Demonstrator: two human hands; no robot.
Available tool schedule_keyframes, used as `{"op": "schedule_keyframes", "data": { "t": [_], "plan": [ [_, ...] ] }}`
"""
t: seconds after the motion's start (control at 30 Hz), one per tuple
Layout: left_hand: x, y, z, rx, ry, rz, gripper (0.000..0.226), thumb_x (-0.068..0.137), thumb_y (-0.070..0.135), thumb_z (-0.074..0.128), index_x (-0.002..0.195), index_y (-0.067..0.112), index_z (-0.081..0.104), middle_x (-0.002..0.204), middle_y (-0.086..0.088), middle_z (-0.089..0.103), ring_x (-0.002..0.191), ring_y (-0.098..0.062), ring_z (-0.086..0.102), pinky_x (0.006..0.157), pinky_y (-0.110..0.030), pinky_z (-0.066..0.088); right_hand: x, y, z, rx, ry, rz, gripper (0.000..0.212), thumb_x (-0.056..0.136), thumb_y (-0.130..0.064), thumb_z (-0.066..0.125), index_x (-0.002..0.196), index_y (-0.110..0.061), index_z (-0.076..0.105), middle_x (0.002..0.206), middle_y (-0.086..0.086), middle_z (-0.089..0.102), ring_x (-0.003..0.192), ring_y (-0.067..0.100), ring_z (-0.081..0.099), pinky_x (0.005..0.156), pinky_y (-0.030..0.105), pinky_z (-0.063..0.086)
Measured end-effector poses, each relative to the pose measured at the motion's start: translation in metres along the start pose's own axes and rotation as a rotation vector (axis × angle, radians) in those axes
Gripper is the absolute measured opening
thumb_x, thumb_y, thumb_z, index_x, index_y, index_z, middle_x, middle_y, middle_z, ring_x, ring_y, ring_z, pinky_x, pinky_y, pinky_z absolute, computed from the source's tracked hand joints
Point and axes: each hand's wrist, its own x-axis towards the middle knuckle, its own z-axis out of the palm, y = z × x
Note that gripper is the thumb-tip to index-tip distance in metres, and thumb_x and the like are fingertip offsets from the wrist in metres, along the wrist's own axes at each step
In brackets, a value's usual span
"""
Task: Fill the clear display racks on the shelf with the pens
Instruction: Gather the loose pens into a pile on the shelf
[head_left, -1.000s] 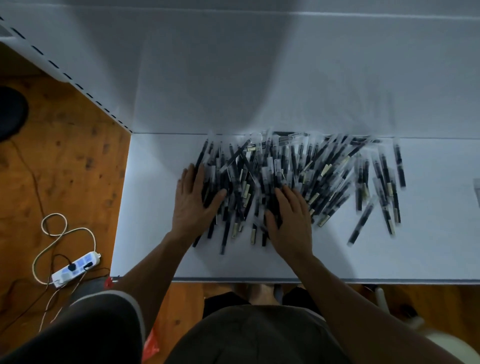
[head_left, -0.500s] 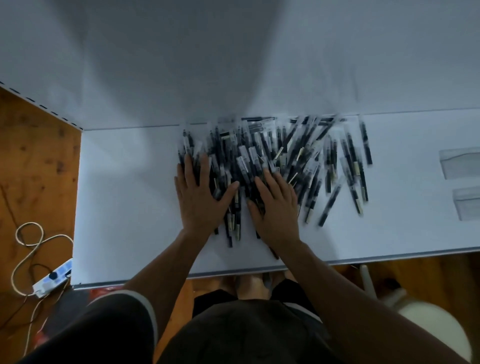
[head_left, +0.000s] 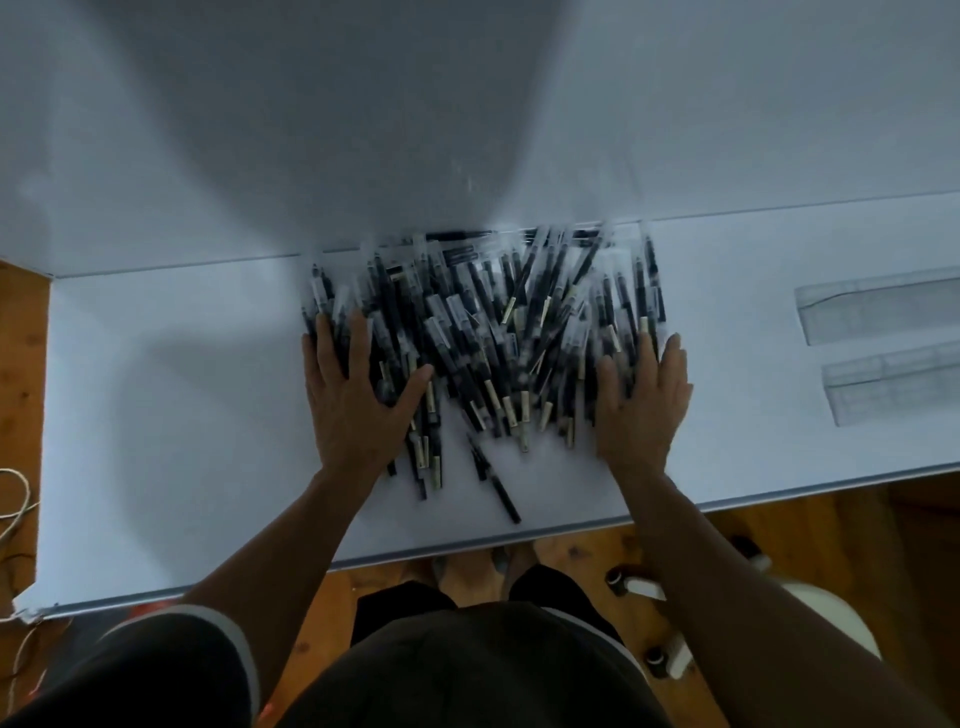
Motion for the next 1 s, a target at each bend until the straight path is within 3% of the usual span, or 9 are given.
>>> {"op": "schedule_keyframes", "data": {
  "t": [0.2,0.4,0.67,1.0],
  "plan": [
    [0.001,0.010,0.008,0.002,0.010,-0.002,0.092,0.080,0.078,0.042,0.154,0.032,0.010,0.162,-0.011,0.000,0.148,-0.032,-0.002,0.117,-0.055,0.015,0.017,0.006,0.001,0.057,-0.074,-0.025,0.061,0.102,-0.041,0.040,0.152,-0.009,0.029,0.161,0.016,0.018,0.150,0.029,0.009,0.120,0.051,0.003],
    [-0.001,0.025,0.017,0.004,0.005,0.006,0.092,0.080,0.075,0.047,0.154,0.035,0.008,0.162,-0.010,-0.002,0.148,-0.032,-0.004,0.117,-0.054,0.013,0.049,0.011,-0.006,0.113,-0.034,-0.055,0.061,0.101,-0.039,0.044,0.150,-0.006,0.031,0.160,0.020,0.017,0.148,0.033,0.015,0.118,0.054,0.018],
    [-0.002,0.054,0.035,-0.013,0.017,-0.011,0.092,0.080,0.076,0.045,0.154,0.031,0.012,0.162,-0.011,-0.002,0.148,-0.032,-0.006,0.118,-0.055,0.013,0.066,0.022,-0.007,0.185,-0.108,-0.092,0.068,0.099,-0.048,0.035,0.152,-0.007,0.027,0.163,0.013,0.013,0.151,0.024,0.008,0.122,0.041,0.000],
    [-0.004,0.092,0.061,-0.048,0.003,0.030,0.093,0.081,0.075,0.047,0.154,0.029,0.013,0.162,-0.012,-0.002,0.148,-0.034,-0.007,0.117,-0.057,0.012,0.063,0.018,-0.010,0.294,-0.155,-0.136,0.064,0.102,-0.041,0.037,0.154,-0.008,0.019,0.164,0.011,0.004,0.151,0.019,0.002,0.123,0.038,0.000]
  ]
}}
